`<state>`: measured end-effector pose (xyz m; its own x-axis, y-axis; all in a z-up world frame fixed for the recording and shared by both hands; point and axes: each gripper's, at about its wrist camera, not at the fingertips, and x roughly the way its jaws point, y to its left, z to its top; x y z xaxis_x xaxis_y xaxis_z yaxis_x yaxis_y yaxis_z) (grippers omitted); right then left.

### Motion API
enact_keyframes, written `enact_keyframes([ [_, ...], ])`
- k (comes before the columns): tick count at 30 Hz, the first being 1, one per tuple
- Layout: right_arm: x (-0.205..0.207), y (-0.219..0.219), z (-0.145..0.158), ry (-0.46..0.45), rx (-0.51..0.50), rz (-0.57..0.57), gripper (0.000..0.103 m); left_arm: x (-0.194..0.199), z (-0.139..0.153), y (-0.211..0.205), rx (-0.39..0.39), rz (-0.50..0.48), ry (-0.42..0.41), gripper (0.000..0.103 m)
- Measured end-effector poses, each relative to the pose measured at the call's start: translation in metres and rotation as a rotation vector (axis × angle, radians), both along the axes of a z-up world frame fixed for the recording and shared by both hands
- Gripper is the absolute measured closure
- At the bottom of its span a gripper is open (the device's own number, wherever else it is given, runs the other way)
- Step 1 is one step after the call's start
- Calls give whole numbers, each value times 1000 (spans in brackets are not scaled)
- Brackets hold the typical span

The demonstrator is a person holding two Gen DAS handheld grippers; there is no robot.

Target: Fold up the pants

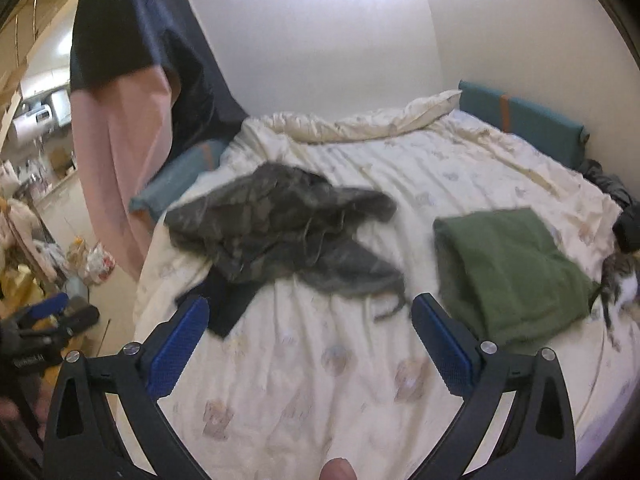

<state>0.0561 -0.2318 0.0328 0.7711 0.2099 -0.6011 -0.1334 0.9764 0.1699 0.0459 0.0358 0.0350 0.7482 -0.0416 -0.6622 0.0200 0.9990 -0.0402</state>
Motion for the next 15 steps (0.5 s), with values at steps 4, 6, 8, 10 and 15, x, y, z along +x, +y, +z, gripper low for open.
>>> enact_keyframes([
  [4, -29, 27, -16, -20, -54, 8, 0, -32, -13, 29, -13, 57, -34, 0],
  [6, -39, 35, -23, -17, -44, 8, 0, -40, -24, 34, -7, 107, -18, 0],
  [8, -45, 42, -26, -23, -43, 11, 0, -45, -36, 33, -28, 106, -32, 0],
  [10, -44, 45, -30, -21, -64, 2, 0, -43, -45, 28, -26, 87, -24, 0],
  [15, -37, 43, -43, -1, -94, -38, 0, -36, -47, 14, -25, 43, -52, 0],
])
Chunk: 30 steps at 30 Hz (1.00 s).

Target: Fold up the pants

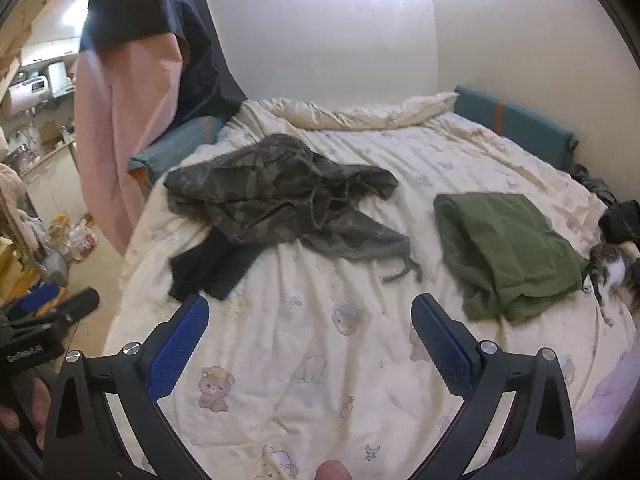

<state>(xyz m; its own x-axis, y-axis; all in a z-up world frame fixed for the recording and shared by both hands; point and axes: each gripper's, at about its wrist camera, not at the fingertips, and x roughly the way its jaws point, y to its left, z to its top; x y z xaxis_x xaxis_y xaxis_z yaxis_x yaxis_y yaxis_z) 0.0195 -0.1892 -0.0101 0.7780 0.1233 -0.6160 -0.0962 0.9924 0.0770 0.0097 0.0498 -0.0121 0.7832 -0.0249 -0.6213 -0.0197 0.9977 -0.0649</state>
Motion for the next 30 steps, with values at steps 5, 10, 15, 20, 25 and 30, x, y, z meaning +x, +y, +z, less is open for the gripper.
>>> enact_keyframes([
  [5, 4, -4, -6, 13, -19, -48, 0, -1, -2, 0, -19, -6, 10, 0],
  [10, 2, 3, -7, 2, -33, -23, 0, -2, -5, 1, -41, -14, 24, 0],
  [15, -1, 10, -10, -8, -58, 13, 0, -2, -4, -1, -38, -25, 17, 0],
  [20, 2, 9, -13, 9, -38, 16, 0, -3, -4, -5, -8, -38, 2, 0],
  [25, 3, 10, -16, 21, -41, 20, 0, -2, -7, -5, -8, -38, 18, 0],
  [30, 2, 11, -16, 16, -55, 22, 0, -2, -7, -6, 1, -41, 7, 0],
])
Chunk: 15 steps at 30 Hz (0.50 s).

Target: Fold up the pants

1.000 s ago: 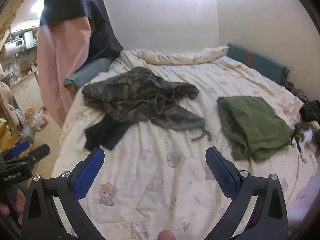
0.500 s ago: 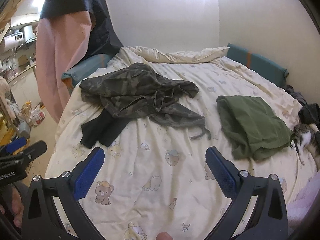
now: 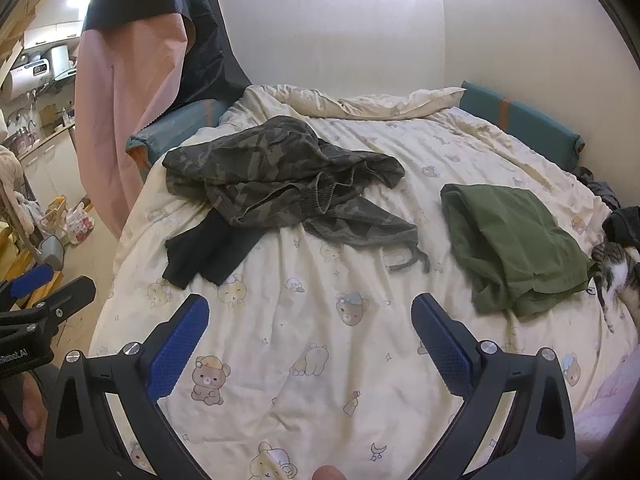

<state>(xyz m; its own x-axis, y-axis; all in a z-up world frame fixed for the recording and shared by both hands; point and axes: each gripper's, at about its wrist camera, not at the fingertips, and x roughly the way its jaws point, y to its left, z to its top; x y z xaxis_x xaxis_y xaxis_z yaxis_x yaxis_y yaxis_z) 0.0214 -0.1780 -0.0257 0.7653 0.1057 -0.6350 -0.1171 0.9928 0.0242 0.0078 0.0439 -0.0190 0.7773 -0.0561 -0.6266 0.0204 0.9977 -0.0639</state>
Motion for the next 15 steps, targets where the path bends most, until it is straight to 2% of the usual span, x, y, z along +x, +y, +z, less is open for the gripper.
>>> enact_keyframes([
  [15, 5, -2, -1, 3, 2, -3, 0, -2, -4, -3, 22, 3, 0, 0],
])
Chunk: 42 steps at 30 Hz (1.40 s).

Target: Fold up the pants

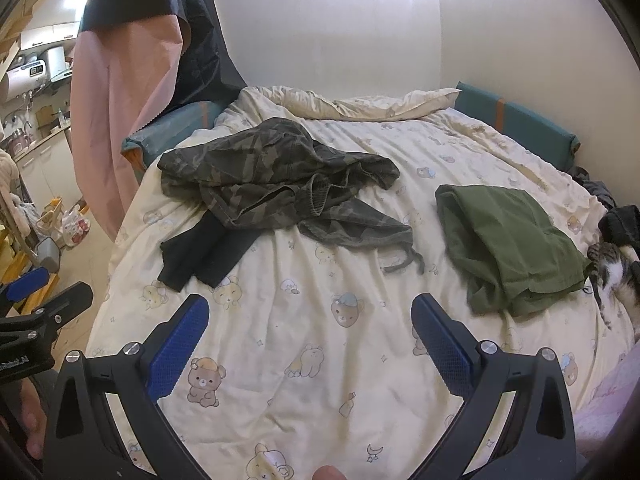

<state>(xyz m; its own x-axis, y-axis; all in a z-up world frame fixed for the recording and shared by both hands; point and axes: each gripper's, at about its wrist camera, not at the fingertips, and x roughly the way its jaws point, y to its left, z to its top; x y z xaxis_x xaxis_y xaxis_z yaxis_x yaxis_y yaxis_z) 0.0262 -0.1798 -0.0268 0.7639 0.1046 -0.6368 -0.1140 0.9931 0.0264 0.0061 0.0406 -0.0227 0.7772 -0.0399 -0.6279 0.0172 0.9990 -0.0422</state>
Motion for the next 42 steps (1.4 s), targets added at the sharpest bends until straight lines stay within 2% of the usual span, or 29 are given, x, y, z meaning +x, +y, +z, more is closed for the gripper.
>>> enact_keyframes([
  [42, -1, 1, 1, -13, -12, -10, 0, -1, -1, 2, -1, 1, 5, 0],
])
